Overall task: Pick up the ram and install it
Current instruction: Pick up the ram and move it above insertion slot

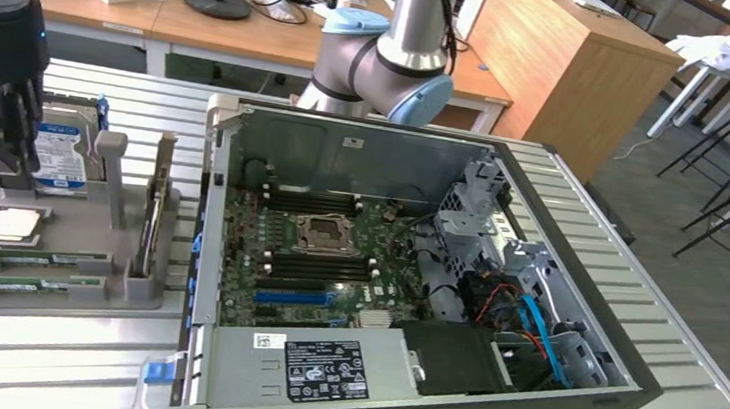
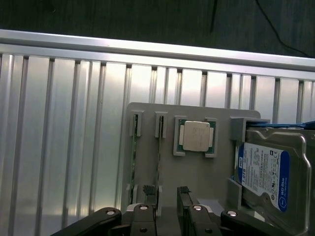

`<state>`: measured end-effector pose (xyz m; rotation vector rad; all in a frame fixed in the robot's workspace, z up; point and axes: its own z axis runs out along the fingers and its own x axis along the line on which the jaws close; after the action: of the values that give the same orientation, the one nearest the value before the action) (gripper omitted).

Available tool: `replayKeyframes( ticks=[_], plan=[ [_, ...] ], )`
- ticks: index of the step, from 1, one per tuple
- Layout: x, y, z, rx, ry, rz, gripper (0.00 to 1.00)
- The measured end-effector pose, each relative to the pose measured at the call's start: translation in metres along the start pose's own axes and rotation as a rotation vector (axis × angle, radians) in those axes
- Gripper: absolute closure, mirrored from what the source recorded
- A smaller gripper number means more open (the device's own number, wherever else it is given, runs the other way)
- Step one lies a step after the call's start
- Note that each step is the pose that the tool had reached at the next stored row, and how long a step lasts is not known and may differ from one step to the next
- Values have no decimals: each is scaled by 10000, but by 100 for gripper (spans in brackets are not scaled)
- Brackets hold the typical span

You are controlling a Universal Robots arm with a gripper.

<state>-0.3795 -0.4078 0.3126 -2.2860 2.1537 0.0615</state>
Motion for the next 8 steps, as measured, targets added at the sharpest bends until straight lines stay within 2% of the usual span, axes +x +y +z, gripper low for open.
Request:
replayKeyframes(
  ticks=[8],
  plan=[
    [4, -3, 137, -1, 0, 0, 69]
  ],
)
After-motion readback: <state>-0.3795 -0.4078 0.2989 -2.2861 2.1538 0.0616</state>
